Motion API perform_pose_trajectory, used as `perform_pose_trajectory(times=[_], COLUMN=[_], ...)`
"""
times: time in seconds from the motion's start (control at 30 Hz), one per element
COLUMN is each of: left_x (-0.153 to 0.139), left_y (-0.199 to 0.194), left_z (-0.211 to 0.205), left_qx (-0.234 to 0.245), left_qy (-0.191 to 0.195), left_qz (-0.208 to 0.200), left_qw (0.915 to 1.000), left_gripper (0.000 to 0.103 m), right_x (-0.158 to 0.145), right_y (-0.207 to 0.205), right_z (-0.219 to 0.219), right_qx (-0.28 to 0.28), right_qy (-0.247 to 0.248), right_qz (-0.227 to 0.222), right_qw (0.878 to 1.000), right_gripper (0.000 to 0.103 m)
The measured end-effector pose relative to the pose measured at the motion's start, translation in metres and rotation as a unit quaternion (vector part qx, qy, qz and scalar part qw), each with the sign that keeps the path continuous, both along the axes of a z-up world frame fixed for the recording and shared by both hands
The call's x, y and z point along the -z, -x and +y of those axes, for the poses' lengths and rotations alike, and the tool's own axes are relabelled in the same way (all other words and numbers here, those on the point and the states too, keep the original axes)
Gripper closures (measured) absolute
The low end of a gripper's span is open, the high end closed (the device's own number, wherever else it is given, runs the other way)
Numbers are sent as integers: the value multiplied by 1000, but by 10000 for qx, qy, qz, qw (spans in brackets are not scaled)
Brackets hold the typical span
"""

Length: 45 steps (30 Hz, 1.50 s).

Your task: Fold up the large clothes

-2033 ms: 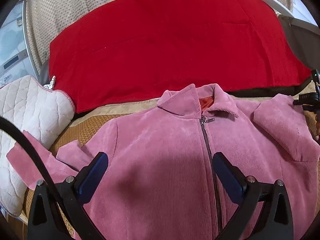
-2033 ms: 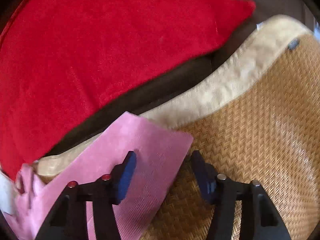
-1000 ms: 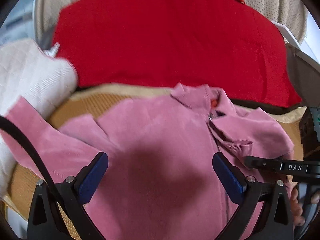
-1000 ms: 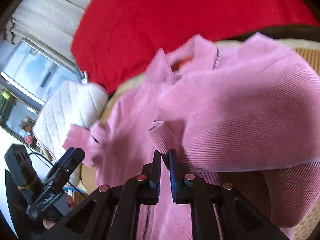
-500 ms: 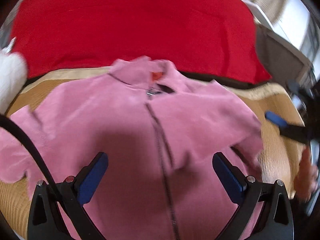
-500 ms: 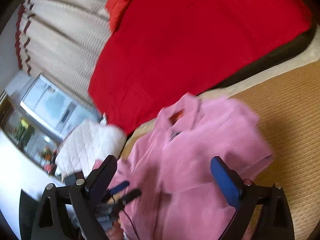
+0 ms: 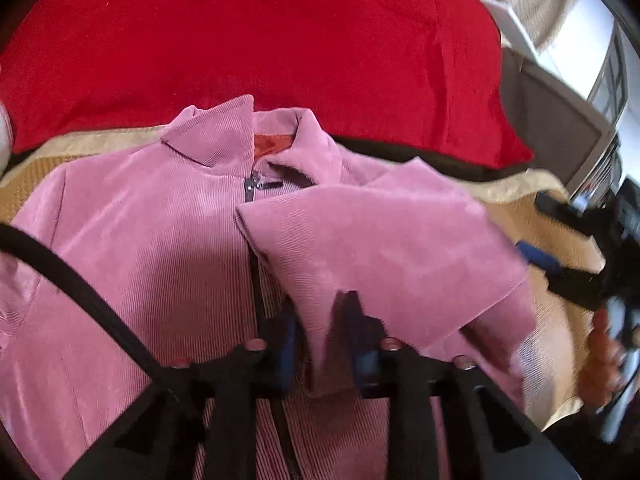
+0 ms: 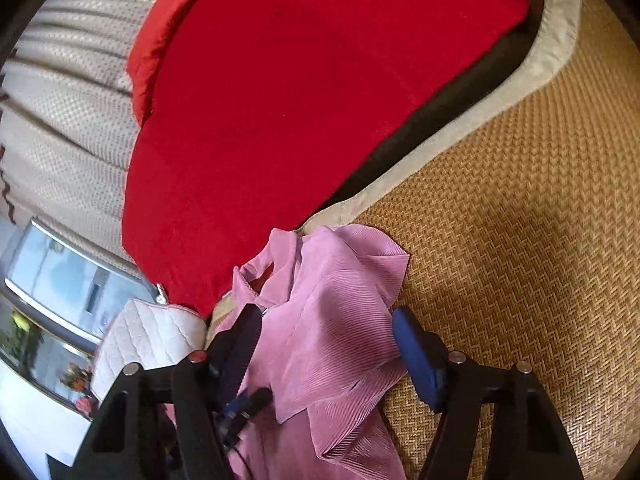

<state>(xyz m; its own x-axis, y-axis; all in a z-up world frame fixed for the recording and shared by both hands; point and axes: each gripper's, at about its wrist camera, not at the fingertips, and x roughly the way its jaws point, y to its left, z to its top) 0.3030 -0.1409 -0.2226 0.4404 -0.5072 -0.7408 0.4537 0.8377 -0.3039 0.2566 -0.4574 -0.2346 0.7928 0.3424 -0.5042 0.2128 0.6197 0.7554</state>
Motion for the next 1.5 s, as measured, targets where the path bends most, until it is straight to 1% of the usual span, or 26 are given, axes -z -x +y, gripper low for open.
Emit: perform_pose_trajectory(times=[0.03,0.1,0.17,0.23,0.3,0.33,0.37,0.4,0.43,0.47,0.6,0.73,0.8,0.9,0.93,1.0,1.03,1.07,1.17,1.2,1.3,1.33,1.37,1.43,1.47,1.5], left_x=[-1,-3,-5,-8,-4,-1,1,2,3,3,-14,-53,-68,-79,-79,-75,-75,-75,-82,-85,-88,-88,-88,-83,-78,-72], left_y=[-1,0,2,5,4,2,2,3,4,3,8,16,16,17,16,12,11,11,18,21,31,37,38,49,52,57], left_z=[6,15,15,15,10,10,8,8,7,6,16,49,72,110,118,137,149,156,186,200,245,271,286,329,344,367], left_qx=[-22,-12,0,17,65,84,87,73,56,42,-37,-325,-587,-1097,-1214,-1402,-1528,-1633,-1968,-2124,-2820,-3218,-3439,-4116,-4347,-4671], left_qy=[242,618,684,565,514,483,464,426,325,259,345,303,115,-462,-624,-820,-839,-833,-884,-928,-941,-896,-886,-794,-717,-573], left_qz=[31,54,26,-93,-28,75,96,70,-13,-67,-307,-954,-1193,-1494,-1461,-1324,-1268,-1262,-1421,-1469,-1466,-1398,-1352,-1181,-1088,-928], left_qw=[9997,9981,9977,9984,9987,9988,9988,9990,9995,9996,9989,9944,9910,9816,9798,9778,9765,9749,9661,9616,9435,9321,9250,9002,8911,8775], left_gripper=[93,93,94,93,87,72,66,66,78,95,96,96,96,96,90,68,47,33,32,32,32,31,28,26,26,26], right_x=[-2,-7,-8,-9,-8,-8,-8,-8,-8,-8,-10,-16,-18,-19,-19,-19,-20,-20,-16,-13,5,15,24,20,17,10], right_y=[0,0,2,2,2,2,2,2,2,2,3,6,7,3,2,-5,-8,-11,-25,-28,-41,-46,-49,-44,-44,-42], right_z=[3,10,14,17,21,22,23,23,24,25,27,26,28,36,40,52,61,69,105,116,149,159,166,176,178,178], right_qx=[-11,-20,-17,62,114,139,161,182,197,210,279,366,361,206,127,-132,-267,-403,-979,-1140,-1640,-1842,-1977,-1994,-2068,-2135], right_qy=[131,354,483,652,763,809,857,901,937,970,1068,1146,1140,1163,1161,1171,1245,1326,1664,1749,2222,2392,2520,2898,2878,2729], right_qz=[-15,-62,-94,-109,-113,-117,-121,-123,-129,-135,-174,-287,-345,-373,-377,-389,-378,-371,-216,-156,317,589,797,671,670,546], right_qw=[9999,9994,9988,9978,9970,9966,9961,9957,9953,9950,9937,9923,9922,9923,9924,9923,9911,9897,9809,9778,9606,9515,9440,9337,9327,9364], right_gripper=[32,32,32,32,32,32,32,32,32,32,32,32,32,32,32,32,32,32,34,38,41,42,41,42,42,42])
